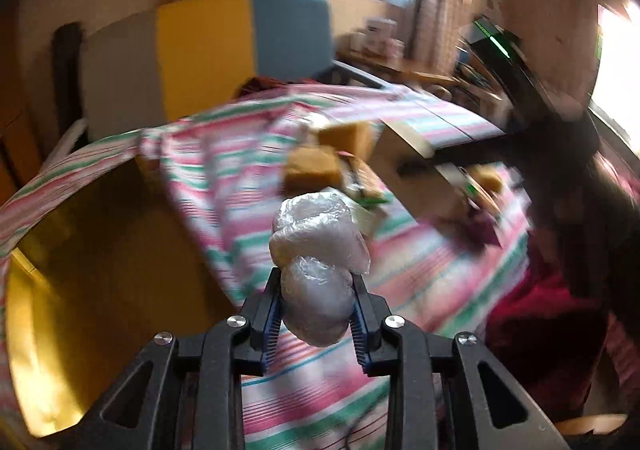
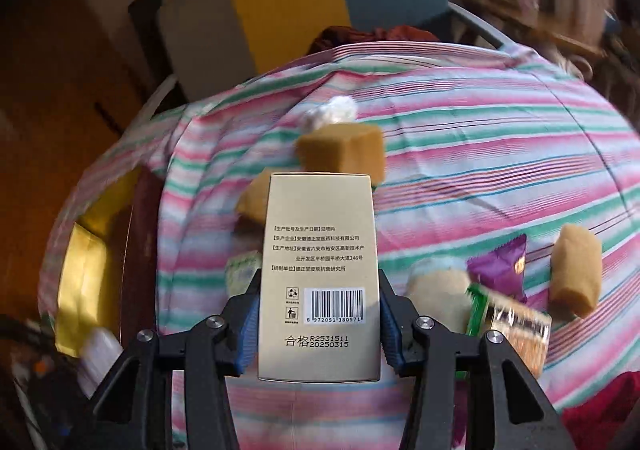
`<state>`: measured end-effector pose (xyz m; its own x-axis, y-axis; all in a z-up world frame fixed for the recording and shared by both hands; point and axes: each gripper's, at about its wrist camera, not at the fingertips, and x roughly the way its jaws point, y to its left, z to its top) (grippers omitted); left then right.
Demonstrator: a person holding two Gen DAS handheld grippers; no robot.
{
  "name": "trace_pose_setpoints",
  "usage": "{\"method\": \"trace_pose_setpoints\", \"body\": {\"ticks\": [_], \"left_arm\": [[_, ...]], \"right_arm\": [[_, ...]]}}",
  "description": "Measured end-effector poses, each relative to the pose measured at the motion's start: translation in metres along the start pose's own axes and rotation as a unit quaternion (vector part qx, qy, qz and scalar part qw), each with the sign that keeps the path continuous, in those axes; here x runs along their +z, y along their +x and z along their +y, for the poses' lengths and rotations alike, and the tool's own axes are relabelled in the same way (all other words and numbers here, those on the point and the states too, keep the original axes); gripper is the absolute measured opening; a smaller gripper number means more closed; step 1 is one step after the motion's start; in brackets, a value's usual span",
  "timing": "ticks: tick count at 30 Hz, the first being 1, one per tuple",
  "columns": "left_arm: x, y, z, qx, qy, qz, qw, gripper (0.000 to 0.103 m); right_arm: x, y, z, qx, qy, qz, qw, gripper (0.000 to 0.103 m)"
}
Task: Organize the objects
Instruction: 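Carry the wrapped ball to the gold tray and release it with the left gripper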
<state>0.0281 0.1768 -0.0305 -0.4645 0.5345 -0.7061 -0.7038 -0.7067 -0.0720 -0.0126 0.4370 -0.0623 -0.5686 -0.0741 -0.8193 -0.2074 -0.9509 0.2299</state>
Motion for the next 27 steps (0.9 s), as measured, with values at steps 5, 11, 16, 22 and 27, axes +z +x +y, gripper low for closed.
{"method": "trace_pose_setpoints", "body": {"ticks": [5, 11, 16, 22, 27], "left_arm": [[0.004, -0.021, 0.056, 0.056, -0.062, -0.003, 0.9965, 0.030], [0.003, -0.013, 0.153, 0.127, -0.149, 0.031, 0.9801, 0.030], [0.001, 0.004, 0.231, 0.162, -0.229, 0.076, 0.9570, 0.030], [0.003, 0.039, 0.287, 0.174, -0.264, 0.124, 0.9406, 0.030], [0.011, 0.065, 0.299, 0.198, -0.245, 0.143, 0.9382, 0.032]], "right_arm": [[-0.030, -0.005, 0.007, -0.012, -0.028, 0.013, 0.999, 0.050], [-0.053, 0.002, 0.001, -0.018, -0.018, 0.031, 0.999, 0.050], [-0.059, 0.007, 0.000, -0.026, -0.016, 0.039, 0.999, 0.050], [-0.060, 0.014, 0.001, -0.035, -0.019, 0.047, 0.998, 0.050], [-0.060, 0.016, 0.002, -0.039, -0.025, 0.050, 0.998, 0.050]]}}
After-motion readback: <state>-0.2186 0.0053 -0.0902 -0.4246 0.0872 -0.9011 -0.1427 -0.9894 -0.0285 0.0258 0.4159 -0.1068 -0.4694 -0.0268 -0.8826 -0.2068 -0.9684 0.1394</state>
